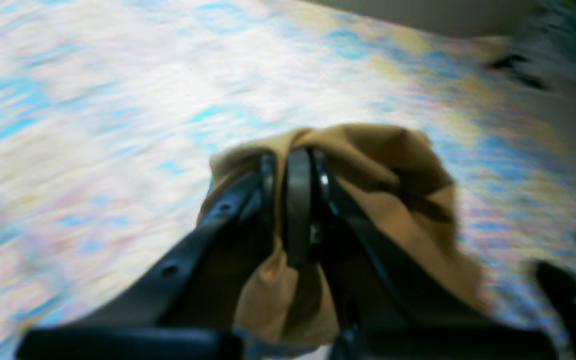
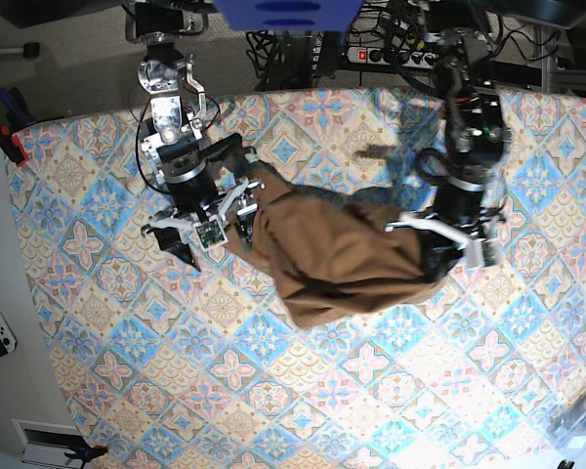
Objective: Layout the t-shirt on the table in an organized manner, then fold the t-shirt properly
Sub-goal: 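Pull the grippers apart to stretch the t-shirt between them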
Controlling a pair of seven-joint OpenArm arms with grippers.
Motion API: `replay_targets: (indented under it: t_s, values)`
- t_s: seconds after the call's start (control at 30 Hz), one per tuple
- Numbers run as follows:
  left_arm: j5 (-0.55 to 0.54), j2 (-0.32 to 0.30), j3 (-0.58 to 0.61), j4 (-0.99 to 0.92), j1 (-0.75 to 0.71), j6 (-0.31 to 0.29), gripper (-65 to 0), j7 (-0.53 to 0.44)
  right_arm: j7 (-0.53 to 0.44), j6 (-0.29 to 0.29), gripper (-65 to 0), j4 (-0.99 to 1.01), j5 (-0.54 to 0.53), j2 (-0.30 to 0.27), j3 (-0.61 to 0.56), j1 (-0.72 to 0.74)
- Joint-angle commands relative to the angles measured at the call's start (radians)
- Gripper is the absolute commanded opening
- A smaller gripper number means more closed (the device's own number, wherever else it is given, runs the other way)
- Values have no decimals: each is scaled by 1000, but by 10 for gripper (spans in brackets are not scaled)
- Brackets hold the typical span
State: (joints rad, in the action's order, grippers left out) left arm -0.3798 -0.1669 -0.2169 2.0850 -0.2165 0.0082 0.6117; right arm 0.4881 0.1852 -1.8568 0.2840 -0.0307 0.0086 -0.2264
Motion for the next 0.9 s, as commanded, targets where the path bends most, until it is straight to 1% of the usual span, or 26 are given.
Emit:
replay_targets:
  t_s: [0.0, 0.03, 0.07, 0.1, 0.17, 0.2, 0.23, 0.4, 0.57, 0.87]
  values:
    - [-5, -13, -31, 10, -11, -3, -650, -34, -42, -5, -193, -17, -32, -1, 1, -6]
    - [-5, -18, -55, 7, -28, -4, -650, -34, -65, -3, -193, -17, -58, -1, 1, -15]
    - [-3, -24, -83, 6, -44, -6, -650, -34, -85, 15, -193, -14, -90, -4, 1, -31]
    - [0, -32, -105, 1, -64, -6, -650, -34, -98, 52, -193, -14, -118, -15, 0, -46]
    - [0, -44, -128, -19, -100, -7, -650, -34, -105, 147, -193, -11, -168, -18, -15, -67]
    - [6, -46, -131, -25, -117, -7, -650, -34, -105, 184, -193, 1, -191, -18, -28, -74]
    - [8, -46, -132, -31, -131, -7, -650, -34, -105, 201, -193, 12, -208, -18, -34, -78]
    - [11, -47, -134, -33, -197, -7, -650, -34, -105, 201, -193, 118, -260, -18, -66, -75]
    - [11, -49, -177, -39, -235, -7, -650, -34, -107, 201, -193, 233, -262, -18, -75, -75]
    - [11, -49, -178, -39, -271, -7, -650, -34, -107, 201, -195, 348, -262, -18, -75, -75]
